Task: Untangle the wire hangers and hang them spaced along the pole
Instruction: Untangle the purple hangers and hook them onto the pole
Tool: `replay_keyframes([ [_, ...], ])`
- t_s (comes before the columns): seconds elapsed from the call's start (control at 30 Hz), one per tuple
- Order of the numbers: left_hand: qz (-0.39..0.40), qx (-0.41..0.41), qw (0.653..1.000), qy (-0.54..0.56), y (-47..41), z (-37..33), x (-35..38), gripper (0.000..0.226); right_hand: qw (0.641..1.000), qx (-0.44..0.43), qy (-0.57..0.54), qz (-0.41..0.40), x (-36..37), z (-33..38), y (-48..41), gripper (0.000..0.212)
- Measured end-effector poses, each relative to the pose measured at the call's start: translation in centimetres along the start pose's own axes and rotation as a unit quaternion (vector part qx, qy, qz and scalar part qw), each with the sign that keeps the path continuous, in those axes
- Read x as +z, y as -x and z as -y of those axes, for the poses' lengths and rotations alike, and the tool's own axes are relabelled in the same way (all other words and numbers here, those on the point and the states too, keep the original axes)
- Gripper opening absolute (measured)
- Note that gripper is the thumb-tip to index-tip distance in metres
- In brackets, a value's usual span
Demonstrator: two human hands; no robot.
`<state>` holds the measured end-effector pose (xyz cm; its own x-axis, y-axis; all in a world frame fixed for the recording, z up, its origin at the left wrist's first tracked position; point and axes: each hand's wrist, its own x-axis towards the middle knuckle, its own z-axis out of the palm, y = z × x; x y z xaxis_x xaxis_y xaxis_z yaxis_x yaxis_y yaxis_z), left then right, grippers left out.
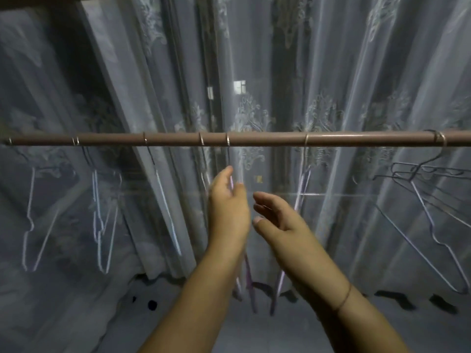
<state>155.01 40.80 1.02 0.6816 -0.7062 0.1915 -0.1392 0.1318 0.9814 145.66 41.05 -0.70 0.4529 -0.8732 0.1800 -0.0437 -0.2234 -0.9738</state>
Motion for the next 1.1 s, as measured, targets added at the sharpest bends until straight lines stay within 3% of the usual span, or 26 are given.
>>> replay_keyframes([
  [0.13, 0.106, -0.074, 0.991, 0.017, -1.2, 0.5, -1.2, 0.051, 0.996, 0.045, 0.041, -0.067, 4.0, -1.1, -1.6, 0.046],
  [0.27, 0.168, -0.135, 0.975, 0.054, -2.1, 0.8, -2.5, 0.055, 0.990, 0.080, 0.047, -0.106, 5.3, -1.6, -1.4, 0.030],
  [0.37, 0.199, -0.156, 0.966, 0.058, -2.6, 1.1, -3.0, 0.046, 0.988, 0.082, 0.033, -0.128, 5.6, -2.0, -1.4, 0.022],
  [0.47, 0.193, -0.168, 0.962, 0.092, -3.4, 1.4, -2.8, 0.037, 0.987, 0.064, 0.013, -0.147, 5.4, -1.8, -1.9, 0.024],
  [0.73, 0.144, -0.207, 0.948, 0.196, -6.0, 1.0, -0.6, 0.036, 0.983, 0.044, -0.065, -0.163, 4.9, -0.3, -4.6, 0.026],
  [0.97, 0.150, -0.229, 0.952, 0.134, -7.1, 3.4, 0.8, 0.031, 0.981, 0.077, -0.062, -0.165, 4.3, -2.1, -5.2, 0.022],
  [1.1, 0.177, -0.226, 0.954, 0.089, -6.5, 5.4, -0.2, 0.015, 0.978, 0.099, -0.015, -0.184, 2.9, -4.1, -4.0, 0.017],
])
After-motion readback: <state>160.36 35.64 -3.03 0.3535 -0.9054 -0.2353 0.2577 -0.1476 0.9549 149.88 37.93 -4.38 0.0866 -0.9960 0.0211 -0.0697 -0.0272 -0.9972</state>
